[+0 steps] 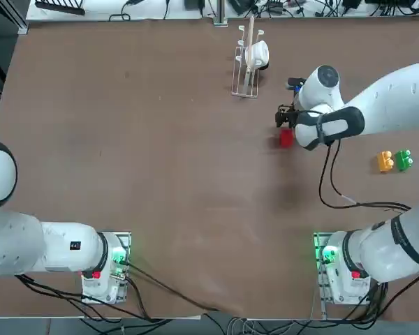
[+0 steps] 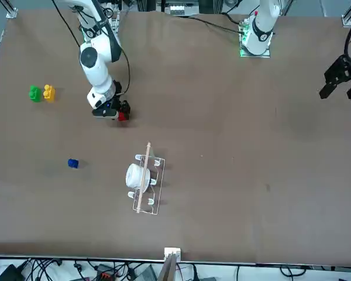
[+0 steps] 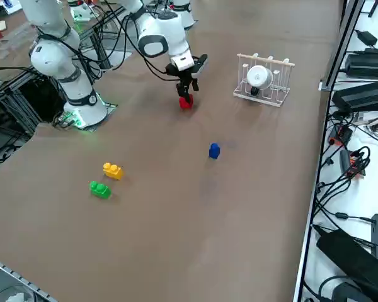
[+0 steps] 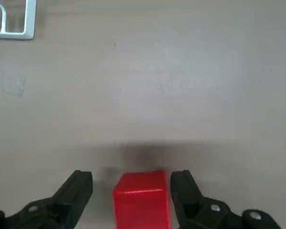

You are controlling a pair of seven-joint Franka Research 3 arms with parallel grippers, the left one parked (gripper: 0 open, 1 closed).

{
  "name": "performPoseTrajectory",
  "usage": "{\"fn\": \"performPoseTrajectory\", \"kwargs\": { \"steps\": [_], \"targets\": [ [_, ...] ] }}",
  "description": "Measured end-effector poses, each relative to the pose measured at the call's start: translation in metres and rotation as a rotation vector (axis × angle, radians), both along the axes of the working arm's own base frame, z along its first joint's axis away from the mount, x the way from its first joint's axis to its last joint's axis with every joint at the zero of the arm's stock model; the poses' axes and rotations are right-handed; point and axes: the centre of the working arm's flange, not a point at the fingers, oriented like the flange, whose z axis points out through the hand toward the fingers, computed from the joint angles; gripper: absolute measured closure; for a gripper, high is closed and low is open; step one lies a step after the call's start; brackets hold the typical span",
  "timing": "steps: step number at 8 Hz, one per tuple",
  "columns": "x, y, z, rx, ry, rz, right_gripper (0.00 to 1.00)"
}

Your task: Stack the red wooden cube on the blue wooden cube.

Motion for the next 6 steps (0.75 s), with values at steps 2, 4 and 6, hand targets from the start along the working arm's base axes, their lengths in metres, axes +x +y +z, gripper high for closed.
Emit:
{"fn": "performPoseTrajectory", "kwargs": {
  "steps": [2,4,6],
  "targets": [
    [-0.006,0.001,-0.006,-0.006,0.014,0.009,0.00],
    [-0.013,0.006,-0.009,-0.011,0.023,0.025,0.00],
    [-0.017,0.006,-0.012,-0.014,0.031,0.027,0.00]
  ]
}}
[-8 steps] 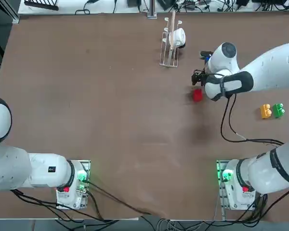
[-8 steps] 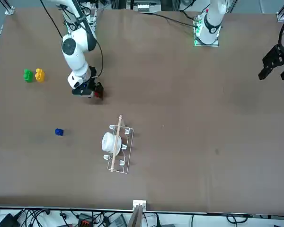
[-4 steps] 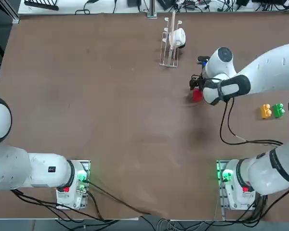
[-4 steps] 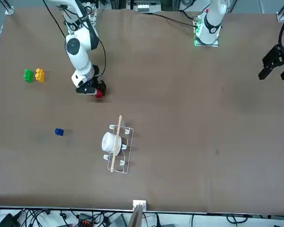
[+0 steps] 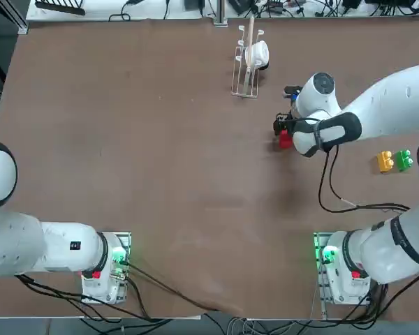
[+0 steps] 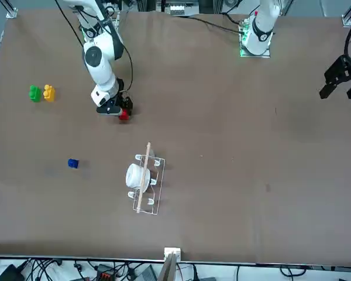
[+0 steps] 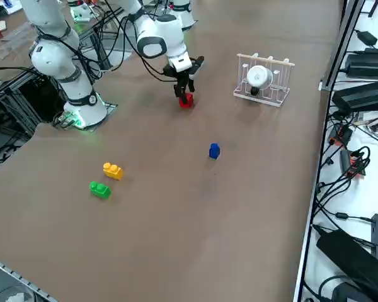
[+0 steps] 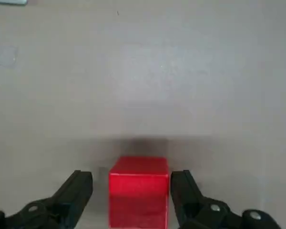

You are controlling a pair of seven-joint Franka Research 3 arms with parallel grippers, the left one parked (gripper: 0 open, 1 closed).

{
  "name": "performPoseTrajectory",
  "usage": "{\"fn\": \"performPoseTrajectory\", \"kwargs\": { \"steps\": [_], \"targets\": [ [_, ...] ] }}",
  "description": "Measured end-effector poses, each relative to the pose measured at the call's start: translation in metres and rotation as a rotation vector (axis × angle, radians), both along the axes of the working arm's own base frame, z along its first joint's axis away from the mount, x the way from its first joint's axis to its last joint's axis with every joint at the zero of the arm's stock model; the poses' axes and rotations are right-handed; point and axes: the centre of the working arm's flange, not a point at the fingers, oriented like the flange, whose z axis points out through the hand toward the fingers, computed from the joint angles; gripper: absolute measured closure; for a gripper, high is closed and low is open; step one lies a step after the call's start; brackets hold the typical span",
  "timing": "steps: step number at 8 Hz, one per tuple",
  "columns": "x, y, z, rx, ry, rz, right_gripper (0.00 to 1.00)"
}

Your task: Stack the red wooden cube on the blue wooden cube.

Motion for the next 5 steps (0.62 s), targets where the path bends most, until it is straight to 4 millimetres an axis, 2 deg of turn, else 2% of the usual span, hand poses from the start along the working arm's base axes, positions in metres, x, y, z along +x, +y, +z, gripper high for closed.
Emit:
{"fn": "performPoseTrajectory", "kwargs": {
  "steps": [5],
  "targets": [
    [-0.007,-0.003,-0.014,-0.014,0.033,0.000,0.00]
  ]
}}
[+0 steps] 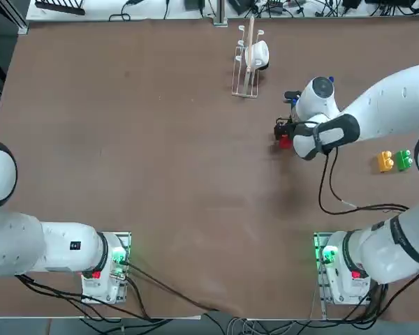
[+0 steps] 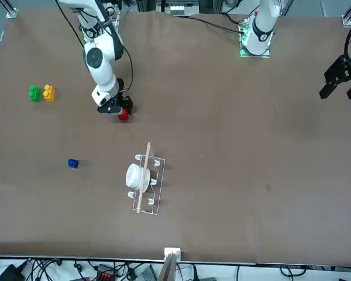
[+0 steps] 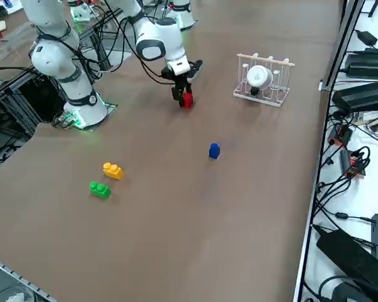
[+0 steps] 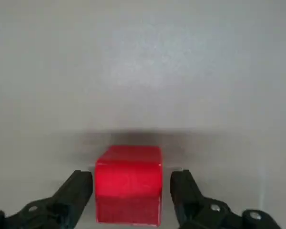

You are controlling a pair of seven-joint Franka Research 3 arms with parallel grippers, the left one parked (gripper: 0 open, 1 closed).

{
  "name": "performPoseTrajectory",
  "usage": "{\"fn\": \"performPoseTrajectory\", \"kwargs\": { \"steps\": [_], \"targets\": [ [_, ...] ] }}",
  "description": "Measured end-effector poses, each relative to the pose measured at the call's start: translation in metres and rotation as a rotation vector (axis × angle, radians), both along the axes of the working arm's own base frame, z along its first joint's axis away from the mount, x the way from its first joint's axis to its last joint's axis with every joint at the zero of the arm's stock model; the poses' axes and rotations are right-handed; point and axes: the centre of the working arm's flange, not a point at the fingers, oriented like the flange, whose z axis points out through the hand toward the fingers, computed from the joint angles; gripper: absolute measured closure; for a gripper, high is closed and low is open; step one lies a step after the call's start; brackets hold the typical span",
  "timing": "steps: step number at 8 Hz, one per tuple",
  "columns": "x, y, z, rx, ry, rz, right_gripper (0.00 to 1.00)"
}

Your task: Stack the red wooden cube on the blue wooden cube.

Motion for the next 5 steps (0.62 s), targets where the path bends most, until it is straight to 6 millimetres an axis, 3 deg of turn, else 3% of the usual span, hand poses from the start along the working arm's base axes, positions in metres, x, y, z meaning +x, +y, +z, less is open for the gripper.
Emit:
{"fn": "performPoseTrajectory", "kwargs": {
  "steps": [2,3,5],
  "targets": [
    [-0.0013,-0.0005,-0.0049,-0.003,0.009,0.001,0.04],
    [-0.0007,-0.0004,-0.0044,-0.002,0.005,0.001,0.26],
    [0.0039,-0.0003,-0.0002,0.003,-0.008,-0.001,0.30]
  ]
}}
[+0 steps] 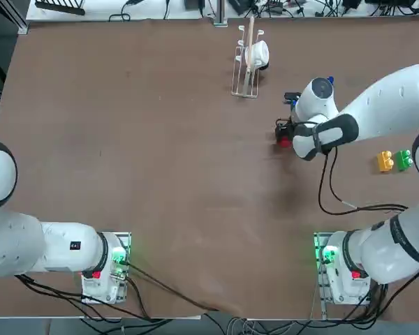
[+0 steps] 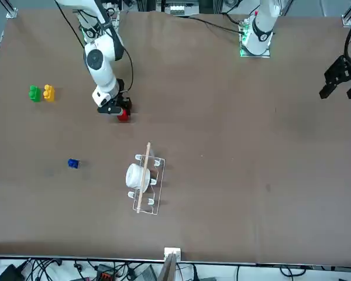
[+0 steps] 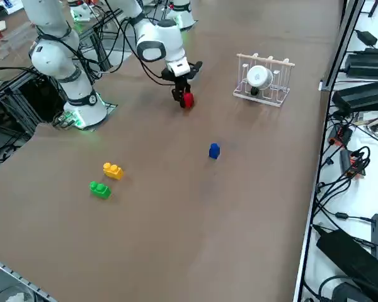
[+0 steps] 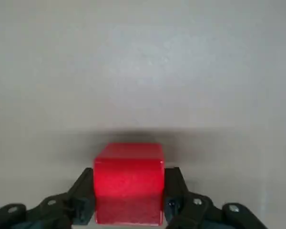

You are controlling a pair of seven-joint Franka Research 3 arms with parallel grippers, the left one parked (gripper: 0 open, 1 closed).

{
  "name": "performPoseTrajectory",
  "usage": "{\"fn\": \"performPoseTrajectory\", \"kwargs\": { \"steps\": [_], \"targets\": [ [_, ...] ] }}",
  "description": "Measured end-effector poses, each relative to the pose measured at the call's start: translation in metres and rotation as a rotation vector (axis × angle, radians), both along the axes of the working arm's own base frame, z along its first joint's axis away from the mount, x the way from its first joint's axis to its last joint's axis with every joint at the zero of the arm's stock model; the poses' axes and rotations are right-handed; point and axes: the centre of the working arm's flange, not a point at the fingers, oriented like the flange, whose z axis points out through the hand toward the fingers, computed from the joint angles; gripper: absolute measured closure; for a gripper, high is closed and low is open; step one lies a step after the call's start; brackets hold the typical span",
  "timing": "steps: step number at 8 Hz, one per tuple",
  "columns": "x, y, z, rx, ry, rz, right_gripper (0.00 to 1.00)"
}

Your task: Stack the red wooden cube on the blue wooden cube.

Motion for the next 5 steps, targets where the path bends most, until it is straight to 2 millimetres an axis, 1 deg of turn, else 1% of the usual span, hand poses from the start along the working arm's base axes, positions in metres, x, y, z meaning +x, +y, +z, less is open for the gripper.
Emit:
{"fn": "performPoseTrajectory", "kwargs": {
  "steps": [1,2,3,4,5],
  "targets": [
    [0.006,0.001,0.004,0.006,-0.014,-0.003,0.30],
    [0.017,0.001,0.015,0.015,-0.038,-0.013,0.30],
    [0.035,-0.001,0.032,0.014,-0.050,-0.024,0.30],
    [0.062,-0.005,0.059,0.004,-0.047,-0.035,0.30],
    [0.093,-0.013,0.092,-0.006,-0.046,-0.038,0.30]
  ]
}}
